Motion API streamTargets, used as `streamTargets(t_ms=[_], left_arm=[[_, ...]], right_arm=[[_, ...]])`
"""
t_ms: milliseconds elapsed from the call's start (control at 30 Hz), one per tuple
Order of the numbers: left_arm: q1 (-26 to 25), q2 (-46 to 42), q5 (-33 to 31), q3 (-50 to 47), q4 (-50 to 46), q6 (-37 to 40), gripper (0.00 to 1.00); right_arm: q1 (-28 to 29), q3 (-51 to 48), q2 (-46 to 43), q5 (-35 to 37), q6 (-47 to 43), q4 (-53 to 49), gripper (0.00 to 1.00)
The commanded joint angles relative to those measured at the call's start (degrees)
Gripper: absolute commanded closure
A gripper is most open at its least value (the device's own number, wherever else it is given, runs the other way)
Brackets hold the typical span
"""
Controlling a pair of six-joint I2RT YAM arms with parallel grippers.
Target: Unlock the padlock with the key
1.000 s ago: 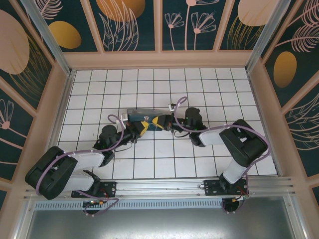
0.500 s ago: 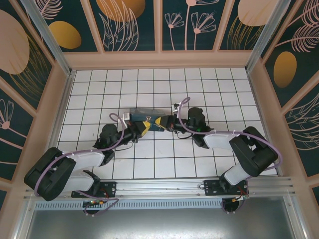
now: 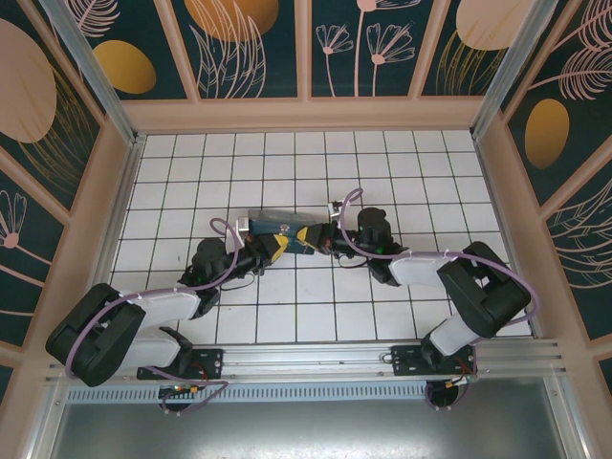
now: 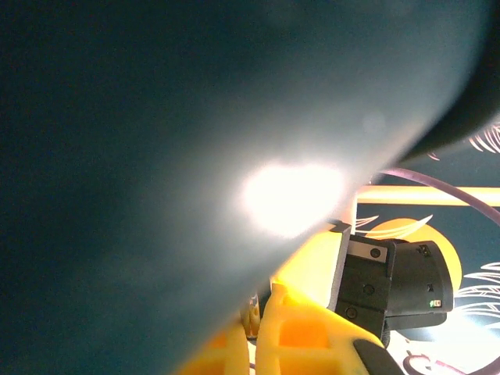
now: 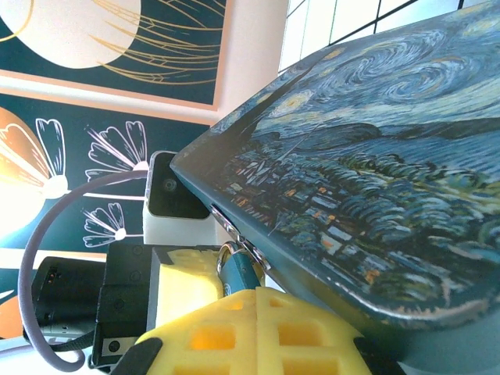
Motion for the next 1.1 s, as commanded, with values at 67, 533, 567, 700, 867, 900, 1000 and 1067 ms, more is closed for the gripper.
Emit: streamTargets(t_ms=[67, 533, 567, 700, 867, 900, 1000, 1067], left_arm=[[-0.8, -2.5, 4.0, 2.2, 6.4, 1.7, 1.00], [-0.8, -2.4, 3.6, 1.9, 6.5, 1.8, 1.00], [-0.7, -2.3, 3.5, 1.8, 6.4, 1.9, 1.00], [-0.7, -2.1, 3.5, 1.8, 6.7, 1.8, 1.00], [-0.7, -2.0, 3.5, 2.1, 7.3, 1.5, 1.00], [-0.7, -1.9, 3.5, 2.1, 7.6, 1.3, 1.00], [-0.7, -1.8, 3.7, 1.9, 9.1, 0.5, 1.00], [-0.7, -1.7, 3.8, 1.7, 10.6, 0.0, 1.00]], right_arm=[[0.5, 2.1, 1.8, 2.1, 0.3, 1.7, 1.00], [2.2, 4.2, 2.8, 2.0, 0.8, 2.5, 1.00], [2.4, 4.3, 2.8, 2.1, 0.9, 2.3, 1.00], [2.8, 5.0, 3.0, 2.0, 0.7, 1.9, 1.00], [3.5, 5.3, 4.7, 2.0, 2.0, 3.9, 1.00], [3.4, 5.2, 5.2, 1.9, 2.8, 5.0, 1.00], [2.6, 4.3, 7.0, 1.7, 5.7, 9.0, 1.00], [2.0, 3.5, 8.3, 1.5, 8.5, 13.3, 1.00]])
